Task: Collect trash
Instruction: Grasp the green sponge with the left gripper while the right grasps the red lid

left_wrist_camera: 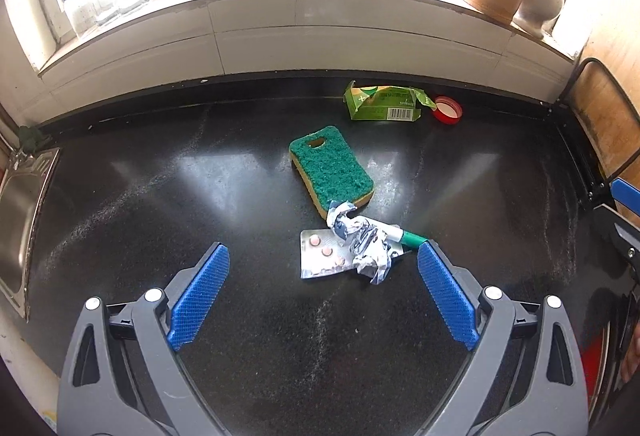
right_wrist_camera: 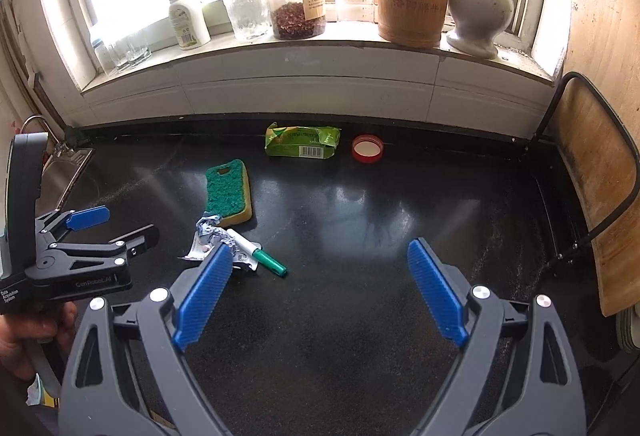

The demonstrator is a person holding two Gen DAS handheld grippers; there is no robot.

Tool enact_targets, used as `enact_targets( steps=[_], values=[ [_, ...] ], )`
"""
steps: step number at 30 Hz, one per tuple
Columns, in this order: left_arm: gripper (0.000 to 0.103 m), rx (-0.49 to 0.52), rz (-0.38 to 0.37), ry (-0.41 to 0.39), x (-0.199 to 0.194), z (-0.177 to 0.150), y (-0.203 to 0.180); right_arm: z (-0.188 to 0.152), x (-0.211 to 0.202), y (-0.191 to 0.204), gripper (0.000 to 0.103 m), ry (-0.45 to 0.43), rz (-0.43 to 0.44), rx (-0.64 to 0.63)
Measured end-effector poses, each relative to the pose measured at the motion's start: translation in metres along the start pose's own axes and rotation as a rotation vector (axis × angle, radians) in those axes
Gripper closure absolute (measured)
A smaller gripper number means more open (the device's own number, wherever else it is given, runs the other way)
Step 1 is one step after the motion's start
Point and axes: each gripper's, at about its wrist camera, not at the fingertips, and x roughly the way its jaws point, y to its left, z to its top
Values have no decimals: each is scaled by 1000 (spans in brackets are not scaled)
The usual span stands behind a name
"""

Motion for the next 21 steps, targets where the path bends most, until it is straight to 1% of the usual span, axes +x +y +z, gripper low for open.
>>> enact_targets(
  steps=[3, 6, 11, 16, 19, 21],
  values=[
    [11, -21, 11, 20, 23, 14, -9, 7, 22, -13, 17, 24, -2, 1],
    [11, -31, 38, 47, 53, 28, -17, 16, 52, -26, 17, 52, -4, 2],
    [11, -58, 75, 102, 108, 47, -23, 36, 120, -48, 17, 116, -7, 11],
    [11, -112, 102, 189, 160, 58, -18, 56, 194, -62, 17, 172, -31, 8],
    [11, -126, 100, 225, 180, 61, -16, 65, 233, -64, 17, 196, -50, -30],
    [12, -134, 101, 234, 188, 62, -14, 71, 253, -65, 19, 205, -50, -37]
  ],
)
